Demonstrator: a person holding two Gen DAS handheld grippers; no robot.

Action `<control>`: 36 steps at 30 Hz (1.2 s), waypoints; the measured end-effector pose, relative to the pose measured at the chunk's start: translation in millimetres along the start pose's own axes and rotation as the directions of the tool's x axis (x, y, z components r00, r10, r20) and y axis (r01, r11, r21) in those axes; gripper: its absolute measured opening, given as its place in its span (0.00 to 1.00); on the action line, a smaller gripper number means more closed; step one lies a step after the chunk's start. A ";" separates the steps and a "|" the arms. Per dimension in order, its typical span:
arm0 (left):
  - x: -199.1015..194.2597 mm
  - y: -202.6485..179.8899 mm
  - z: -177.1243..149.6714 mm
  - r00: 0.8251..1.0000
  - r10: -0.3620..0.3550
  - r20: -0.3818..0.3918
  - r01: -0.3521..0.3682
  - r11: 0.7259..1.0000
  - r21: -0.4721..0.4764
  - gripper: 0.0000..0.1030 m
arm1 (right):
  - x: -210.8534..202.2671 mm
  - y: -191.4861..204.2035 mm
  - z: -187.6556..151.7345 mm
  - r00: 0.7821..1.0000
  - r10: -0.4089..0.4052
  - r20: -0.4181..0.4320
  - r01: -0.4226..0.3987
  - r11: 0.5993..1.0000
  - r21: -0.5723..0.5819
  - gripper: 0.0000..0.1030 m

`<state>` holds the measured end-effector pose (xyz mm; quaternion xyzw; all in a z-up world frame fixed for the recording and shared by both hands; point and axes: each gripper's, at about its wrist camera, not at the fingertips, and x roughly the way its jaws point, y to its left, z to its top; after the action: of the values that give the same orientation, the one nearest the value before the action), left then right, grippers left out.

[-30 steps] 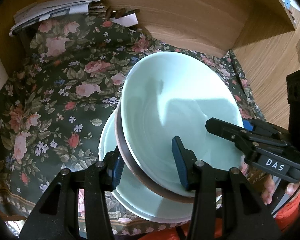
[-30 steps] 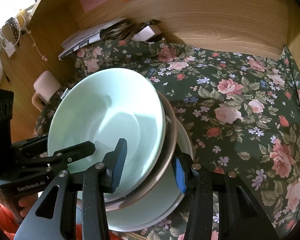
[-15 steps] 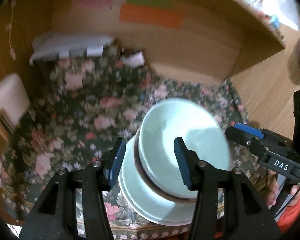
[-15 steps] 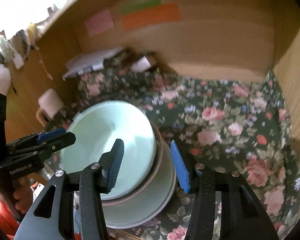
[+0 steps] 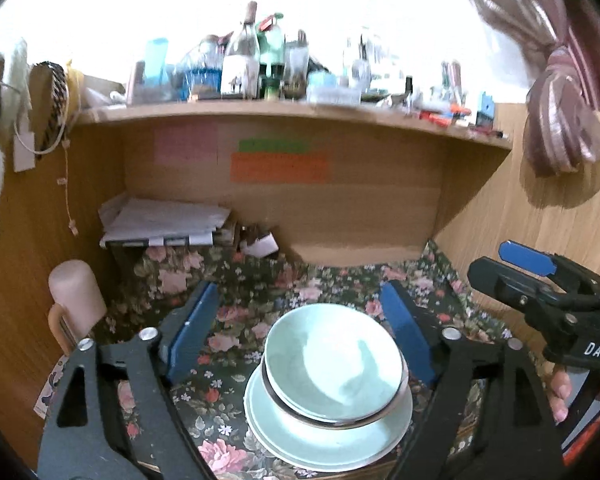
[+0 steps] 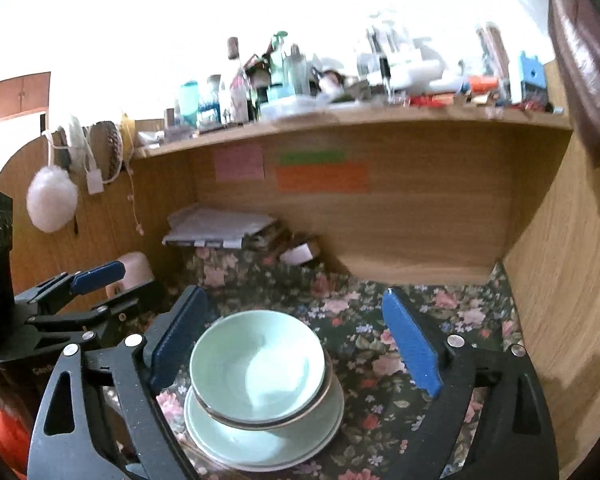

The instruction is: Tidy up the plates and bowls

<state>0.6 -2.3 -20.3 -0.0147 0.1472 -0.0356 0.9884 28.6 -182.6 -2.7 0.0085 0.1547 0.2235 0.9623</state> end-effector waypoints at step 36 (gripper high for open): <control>-23.7 -5.3 -6.8 0.995 0.007 0.102 -0.006 1.000 -0.002 1.00 | -15.7 7.1 -4.3 0.999 0.007 0.040 -0.007 1.000 0.001 1.00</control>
<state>-24.3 -6.0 -19.8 -0.0168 0.0966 -0.0315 0.9947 10.9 -183.2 -1.6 0.0141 0.1354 0.2268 0.9644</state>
